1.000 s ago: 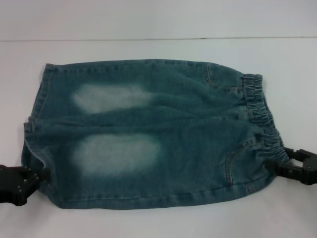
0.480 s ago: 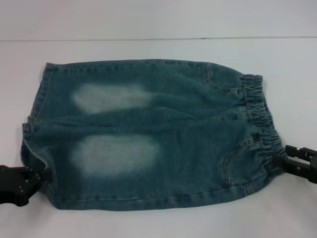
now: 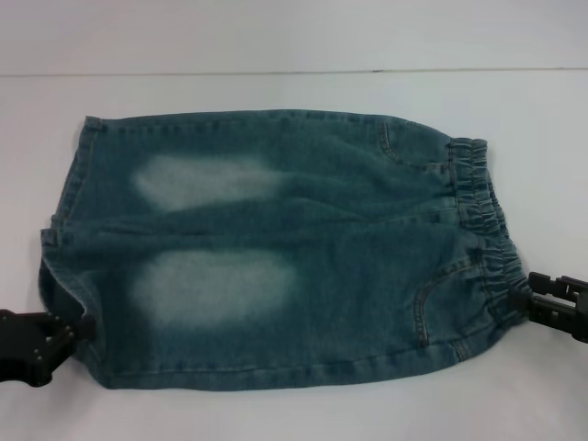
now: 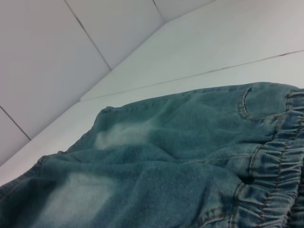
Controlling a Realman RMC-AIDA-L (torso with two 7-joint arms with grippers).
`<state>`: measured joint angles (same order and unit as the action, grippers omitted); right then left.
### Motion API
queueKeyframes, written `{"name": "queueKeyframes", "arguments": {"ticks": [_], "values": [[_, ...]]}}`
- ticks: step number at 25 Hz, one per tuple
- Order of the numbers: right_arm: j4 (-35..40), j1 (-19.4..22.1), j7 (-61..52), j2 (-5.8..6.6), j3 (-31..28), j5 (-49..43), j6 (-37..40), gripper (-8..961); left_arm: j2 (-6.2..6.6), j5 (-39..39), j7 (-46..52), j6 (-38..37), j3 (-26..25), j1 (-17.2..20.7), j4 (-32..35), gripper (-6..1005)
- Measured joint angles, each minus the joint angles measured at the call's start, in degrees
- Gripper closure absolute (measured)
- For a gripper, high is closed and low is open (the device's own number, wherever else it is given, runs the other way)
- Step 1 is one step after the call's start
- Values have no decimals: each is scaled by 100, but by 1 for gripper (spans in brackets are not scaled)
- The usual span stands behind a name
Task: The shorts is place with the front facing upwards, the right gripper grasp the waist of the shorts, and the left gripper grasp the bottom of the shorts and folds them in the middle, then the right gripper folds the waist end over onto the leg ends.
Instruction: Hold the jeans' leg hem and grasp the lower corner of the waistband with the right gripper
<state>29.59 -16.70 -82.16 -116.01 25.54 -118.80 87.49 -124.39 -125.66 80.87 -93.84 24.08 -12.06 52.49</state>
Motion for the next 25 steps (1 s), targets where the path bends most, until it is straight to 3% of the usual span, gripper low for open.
{"name": "queueKeyframes", "arguments": {"ticks": [25], "values": [[65,-78,-715,83,46,-259,-50,283,3,8,-155,9,0,-37,-173,958]]}}
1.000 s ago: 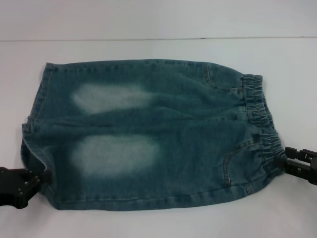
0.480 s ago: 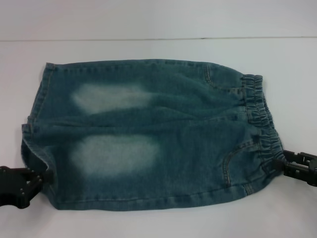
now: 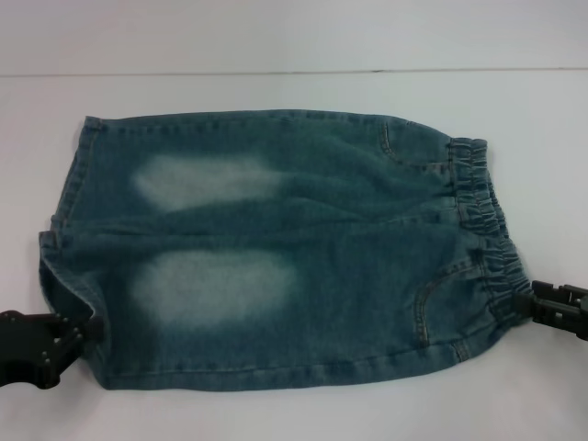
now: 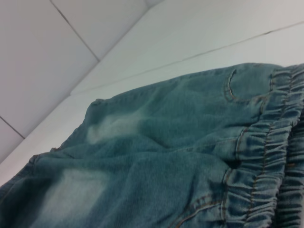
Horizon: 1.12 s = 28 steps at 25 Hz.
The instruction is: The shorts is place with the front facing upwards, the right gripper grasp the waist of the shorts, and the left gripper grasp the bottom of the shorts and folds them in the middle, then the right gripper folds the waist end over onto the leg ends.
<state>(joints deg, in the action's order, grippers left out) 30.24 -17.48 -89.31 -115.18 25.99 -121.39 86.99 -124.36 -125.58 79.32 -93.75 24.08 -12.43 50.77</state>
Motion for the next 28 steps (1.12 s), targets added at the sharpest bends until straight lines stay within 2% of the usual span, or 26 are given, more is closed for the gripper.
{"name": "queueKeyframes", "arguments": {"ticks": [14,22,28], "values": [[0,-196,-289,17,70,-374,45,285,8,-2,-27,-3,0,-77,-42,959],[4,-200,-776,118,64,-391,-21,286,13,-2,-56,-9,1,-111,-105,959],[8,-246,-853,133,112,-446,72,285,12,-2,-57,-12,15,-118,-104,959]]}}
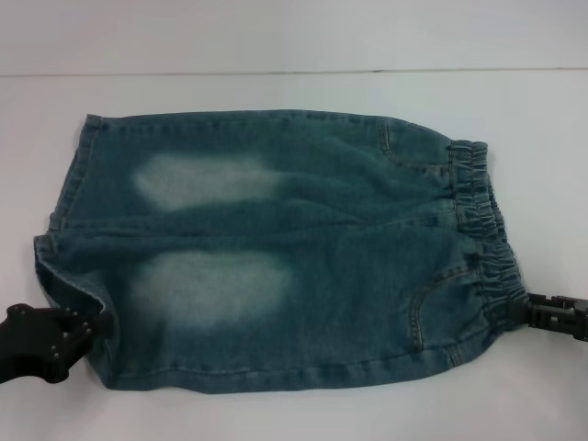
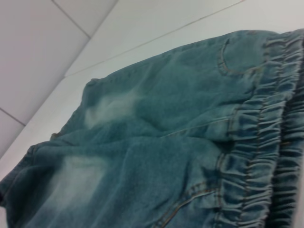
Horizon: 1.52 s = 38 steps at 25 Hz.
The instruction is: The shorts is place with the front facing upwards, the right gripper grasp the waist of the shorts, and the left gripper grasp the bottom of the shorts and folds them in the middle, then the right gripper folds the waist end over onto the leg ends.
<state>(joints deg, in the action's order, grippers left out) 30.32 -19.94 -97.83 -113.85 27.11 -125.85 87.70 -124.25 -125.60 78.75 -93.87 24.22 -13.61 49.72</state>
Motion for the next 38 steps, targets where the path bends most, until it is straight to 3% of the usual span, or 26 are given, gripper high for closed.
{"name": "queueKeyframes", "arguments": {"ticks": [18,23,26,31,38], "values": [[50,-105,139,-44,171,-1,77,392,-3,-9,-9,1,4,-35,-53,959],[154,-30,475,-114,117,51,161,426,3,-7,-15,1,4,-42,-68,959],[157,-22,544,-124,113,60,159,689,5,-3,-16,1,4,-44,-74,958],[158,-19,550,-123,110,61,186,889,6,0,-18,-5,4,-45,-79,958],[158,-21,456,-107,-1,63,188,911,2,3,-18,-9,4,-55,-78,958]]}}
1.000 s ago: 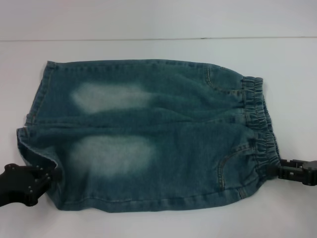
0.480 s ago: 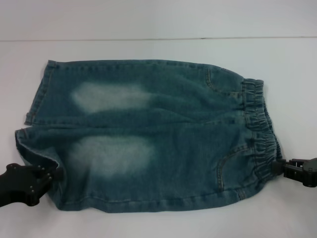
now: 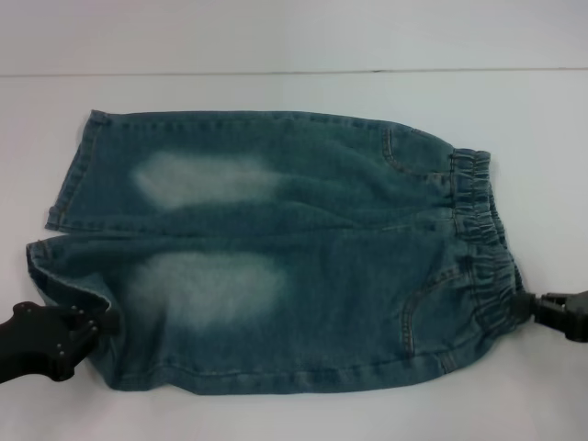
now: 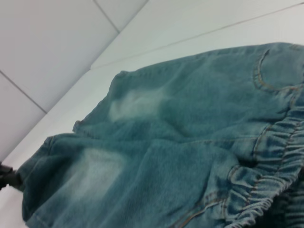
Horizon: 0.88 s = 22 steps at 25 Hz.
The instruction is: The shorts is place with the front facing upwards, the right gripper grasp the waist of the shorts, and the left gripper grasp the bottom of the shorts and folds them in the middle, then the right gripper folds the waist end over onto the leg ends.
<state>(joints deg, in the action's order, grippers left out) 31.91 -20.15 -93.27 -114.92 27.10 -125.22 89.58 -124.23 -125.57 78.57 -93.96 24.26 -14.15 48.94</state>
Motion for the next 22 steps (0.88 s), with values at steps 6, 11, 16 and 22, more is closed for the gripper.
{"name": "queueKeyframes", "arguments": {"ticks": [6,11,16,22], "values": [[-25,-66,-274,33,-537,5,66,924,-5,199,-96,0,-35,-9,-14,958],[-64,-156,-489,11,-750,150,80,923,10,572,-213,33,-60,-4,-114,958],[-253,-232,-736,-6,-772,617,-52,923,13,999,-303,101,-76,-22,-177,958],[-397,-278,-1013,-41,-776,1684,-391,924,25,1702,-345,647,-79,-157,-309,958]]}}
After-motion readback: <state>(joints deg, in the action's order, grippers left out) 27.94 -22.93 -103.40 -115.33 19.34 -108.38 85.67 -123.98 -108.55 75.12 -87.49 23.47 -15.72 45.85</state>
